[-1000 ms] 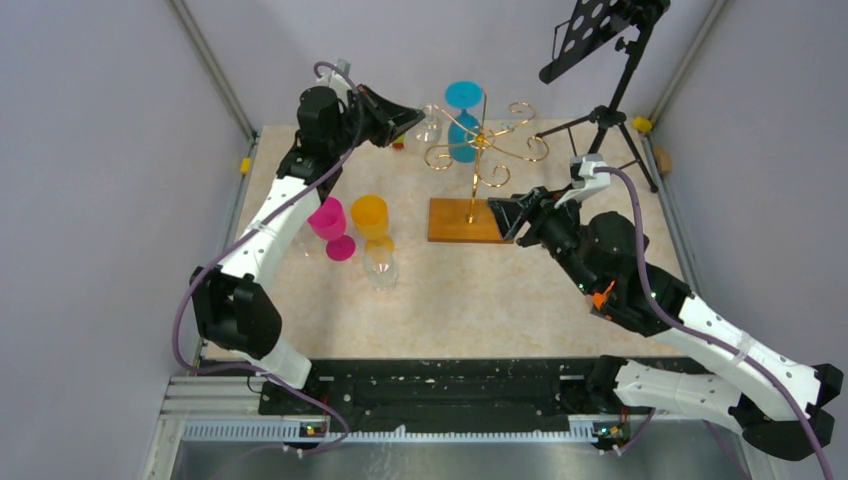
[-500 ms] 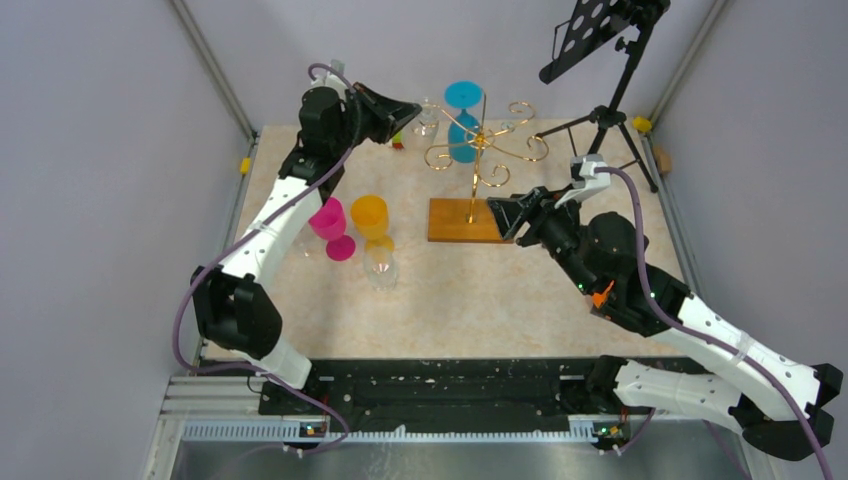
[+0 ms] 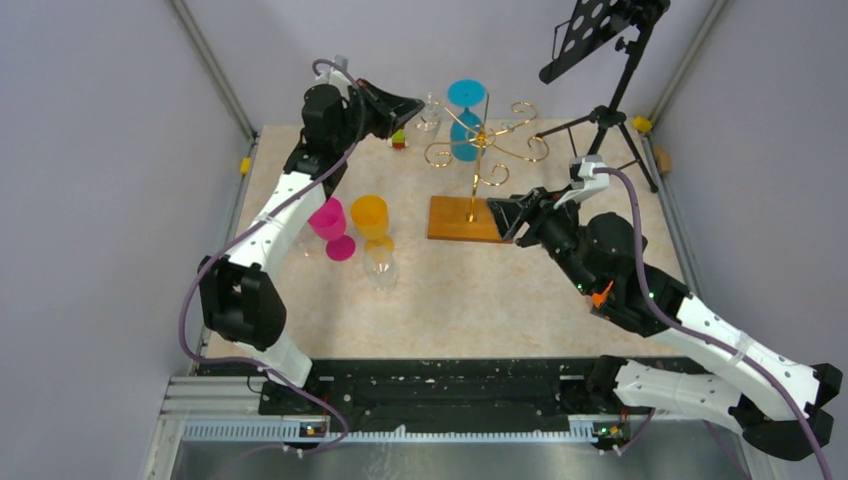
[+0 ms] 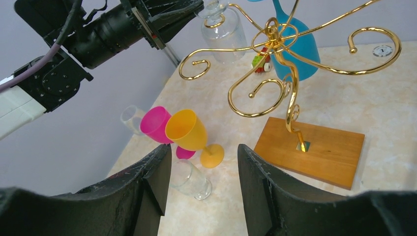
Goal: Take the wine glass off the wine glass rack
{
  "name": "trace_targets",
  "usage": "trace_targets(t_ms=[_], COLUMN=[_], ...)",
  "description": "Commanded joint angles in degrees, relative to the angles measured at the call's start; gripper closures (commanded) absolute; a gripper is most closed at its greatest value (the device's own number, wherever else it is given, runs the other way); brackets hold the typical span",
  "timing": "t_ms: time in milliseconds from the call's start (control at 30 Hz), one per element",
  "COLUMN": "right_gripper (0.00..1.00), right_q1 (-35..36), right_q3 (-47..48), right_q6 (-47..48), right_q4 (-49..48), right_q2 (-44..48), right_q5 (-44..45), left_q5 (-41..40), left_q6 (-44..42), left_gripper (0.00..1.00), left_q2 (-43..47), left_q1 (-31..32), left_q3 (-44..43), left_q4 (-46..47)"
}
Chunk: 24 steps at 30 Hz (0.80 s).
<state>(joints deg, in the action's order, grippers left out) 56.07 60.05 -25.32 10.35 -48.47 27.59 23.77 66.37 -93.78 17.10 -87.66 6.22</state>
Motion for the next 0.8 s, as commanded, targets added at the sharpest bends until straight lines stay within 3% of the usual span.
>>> trace_targets(t_ms=[0,467,767], right_gripper=[0.47,0.44,0.44], right_q1=[-0.31,-0.25,-0.26], right_q3=[-0.14,0.62,0.69], right_q6=[-0.1,-0.13,-0.22], right_q4=[-2.38,-2.09,-2.05], right_q2=[0.78,-0.47,-0.68], right_q5=[0.71,-0.46,-0.77], left_q5=[3.45,-3.84,-13.43], left_q6=[0.66,-0.62,-0.12], left_gripper=[1.0,1.0,1.0], left_q2=[0.07,-0.39,1.58], left_q1=[0.66,0.91,1.88], left_q3=[-4.47,-3.74,-1.76], left_q4=[8.2,9.9,6.98])
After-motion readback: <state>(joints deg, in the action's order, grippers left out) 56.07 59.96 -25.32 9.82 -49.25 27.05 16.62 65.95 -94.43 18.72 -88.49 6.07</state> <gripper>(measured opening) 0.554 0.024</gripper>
